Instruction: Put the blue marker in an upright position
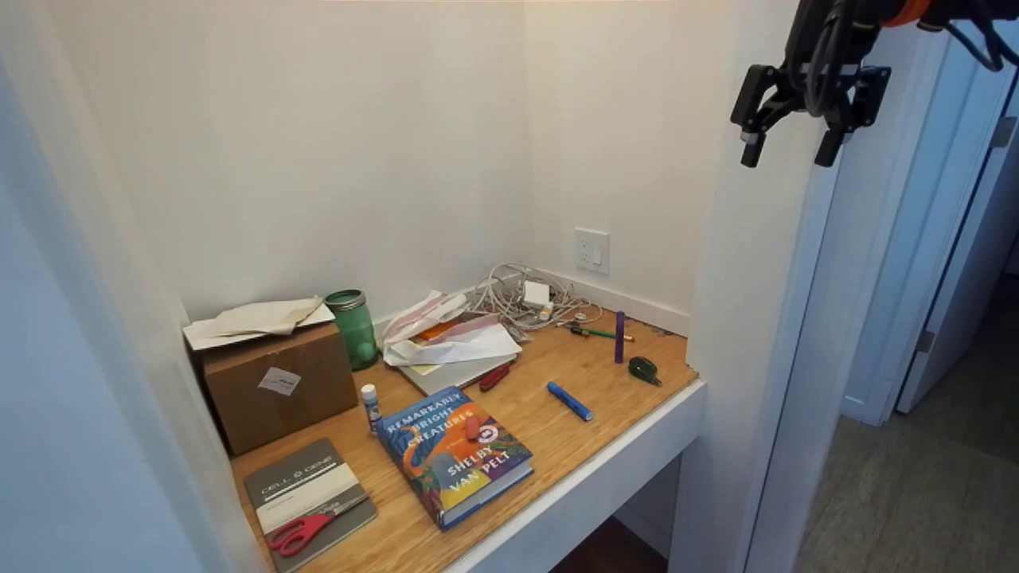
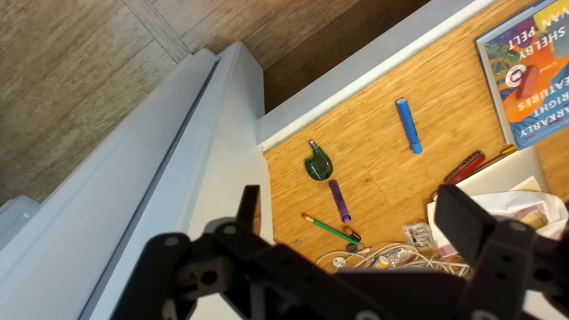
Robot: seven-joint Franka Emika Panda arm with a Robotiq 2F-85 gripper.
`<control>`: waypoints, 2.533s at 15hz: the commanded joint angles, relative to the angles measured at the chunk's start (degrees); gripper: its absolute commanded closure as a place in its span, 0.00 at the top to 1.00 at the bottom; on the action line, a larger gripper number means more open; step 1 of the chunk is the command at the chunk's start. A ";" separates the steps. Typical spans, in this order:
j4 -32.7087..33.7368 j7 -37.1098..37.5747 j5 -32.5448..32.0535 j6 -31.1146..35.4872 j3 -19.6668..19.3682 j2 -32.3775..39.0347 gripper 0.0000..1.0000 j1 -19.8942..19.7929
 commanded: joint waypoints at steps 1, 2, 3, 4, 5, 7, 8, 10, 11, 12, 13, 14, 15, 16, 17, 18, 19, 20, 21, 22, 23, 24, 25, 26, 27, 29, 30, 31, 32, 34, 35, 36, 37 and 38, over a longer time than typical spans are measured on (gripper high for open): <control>1.25 -0.55 -0.01 -0.32 1.35 1.86 1.00 0.44; 2.50 -0.78 0.31 -0.52 2.76 3.90 1.00 1.72; 3.02 -2.05 1.18 0.09 3.59 5.29 1.00 3.29; 3.98 -2.22 1.61 -0.15 4.77 7.06 1.00 4.54; 4.95 -2.21 1.83 -0.64 6.29 9.10 1.00 6.09; 7.54 -0.54 1.38 -1.90 9.38 13.88 1.00 8.27; 8.85 0.58 0.54 -2.61 10.89 16.15 1.00 9.03; 12.89 3.47 -1.95 -4.65 13.70 21.86 1.00 9.82; 15.36 5.65 -3.21 -5.91 14.86 24.90 1.00 10.00; 18.32 8.30 -5.74 -7.47 16.15 27.95 1.00 10.16; 20.85 9.93 -7.68 -9.21 16.80 30.71 1.00 10.62; 23.99 11.73 -9.29 -9.64 17.32 33.55 1.00 11.31; 26.63 12.37 -10.68 -10.85 17.48 36.09 1.00 12.18; 18.89 9.58 -7.82 -6.91 15.59 29.54 1.00 12.32; 21.39 10.49 -8.75 -7.76 15.66 32.04 1.00 13.00; 23.20 10.99 -9.18 -8.29 15.64 33.90 1.00 13.43; 24.27 11.09 -9.38 -8.56 15.56 35.00 1.00 13.62; 24.82 11.08 -9.42 -8.80 15.49 35.56 1.00 13.67; 25.05 11.08 -9.44 -8.94 15.47 35.68 1.00 13.67; 25.20 11.08 -9.45 -9.12 15.47 35.67 1.00 13.68; 25.34 11.08 -9.46 -9.24 15.48 35.67 1.00 13.68; 25.47 11.08 -9.46 -9.33 15.48 35.67 1.00 13.68; 27.83 12.59 -11.51 -11.38 15.68 38.14 1.00 14.28; 29.18 12.01 -12.26 -11.25 15.64 39.75 1.00 14.72; 31.15 11.95 -14.00 -12.84 15.73 41.81 1.00 15.39; 34.67 11.16 -16.67 -14.90 15.57 45.61 1.00 16.84; 36.77 10.76 -18.14 -16.38 15.27 47.85 1.00 17.68; 38.90 10.03 -19.60 -18.22 14.86 49.94 1.00 18.56; 41.48 9.58 -21.05 -20.24 14.25 52.42 1.00 19.39; 45.39 8.20 -22.93 -23.21 12.90 56.42 1.00 20.89; 47.20 6.51 -22.54 -23.37 12.38 58.15 1.00 21.15; 49.10 5.12 -22.25 -23.46 11.73 60.12 1.00 21.41; 51.08 3.56 -21.56 -23.35 11.10 62.08 1.00 21.48; 52.43 2.06 -20.92 -22.58 10.70 63.71 1.00 21.55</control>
